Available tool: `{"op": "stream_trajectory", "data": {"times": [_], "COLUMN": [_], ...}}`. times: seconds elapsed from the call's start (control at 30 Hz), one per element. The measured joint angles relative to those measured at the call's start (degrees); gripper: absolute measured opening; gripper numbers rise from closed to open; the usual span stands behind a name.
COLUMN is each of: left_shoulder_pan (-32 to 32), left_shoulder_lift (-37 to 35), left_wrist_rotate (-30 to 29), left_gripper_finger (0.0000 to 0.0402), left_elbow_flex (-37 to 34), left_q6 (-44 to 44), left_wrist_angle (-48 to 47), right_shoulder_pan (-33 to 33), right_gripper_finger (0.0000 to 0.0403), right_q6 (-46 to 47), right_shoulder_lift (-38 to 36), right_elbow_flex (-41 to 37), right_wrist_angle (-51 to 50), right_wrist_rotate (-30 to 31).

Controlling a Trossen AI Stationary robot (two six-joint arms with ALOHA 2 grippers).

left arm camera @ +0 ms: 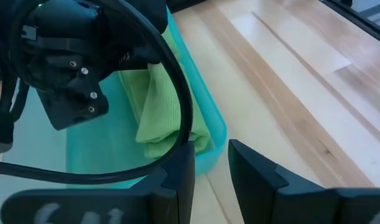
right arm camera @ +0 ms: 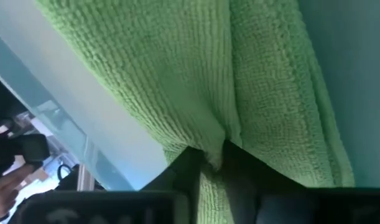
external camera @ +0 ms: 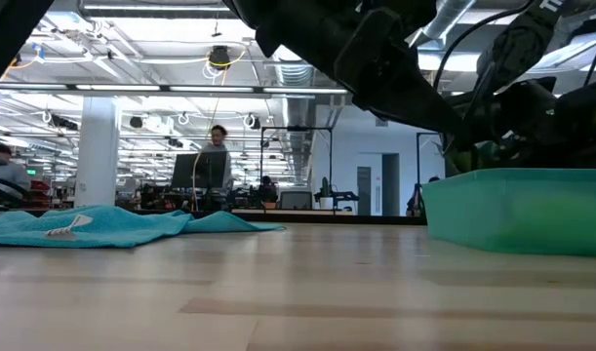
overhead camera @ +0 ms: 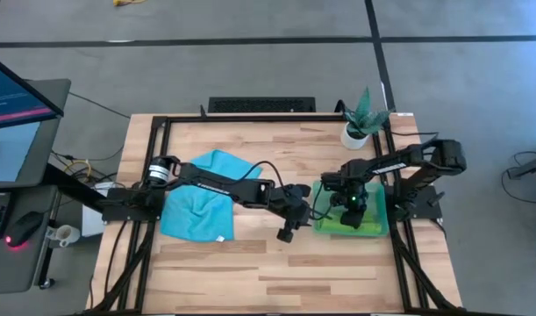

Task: Roll microfiber towels into tight, uniform cylinder then place into a basket
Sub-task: Put the green towel into the green bin, then fold the blue towel

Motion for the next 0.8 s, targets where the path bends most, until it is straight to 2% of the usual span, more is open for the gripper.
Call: {"op": "stream_trajectory", "data": {"times": [0.2, 0.33, 0.8], "left_shoulder_pan": [0.0, 0.0, -0.1], "left_shoulder_lift": [0.0, 0.0, 0.0], "left_wrist_rotate": [-0.1, 0.0, 0.0], "left_gripper_finger": [0.0090, 0.0090, 0.0090], "left_elbow_flex": [0.0, 0.0, 0.0], "left_q6": [0.0, -0.1, -1.4], "left_wrist_angle": [-0.6, -0.8, -1.7], "right_shoulder_pan": [-0.9, -2.0, -4.7], "right_gripper_finger": [0.0145, 0.0166, 0.0161], "right_q6": [-0.4, -0.6, -1.4], "right_shoulder_lift": [0.0, -0.1, -7.6], "right_elbow_flex": [0.0, 0.0, 3.8], "right_wrist_angle": [-3.4, -6.7, -6.9], "right_wrist_rotate": [0.2, 0.3, 0.4]}}
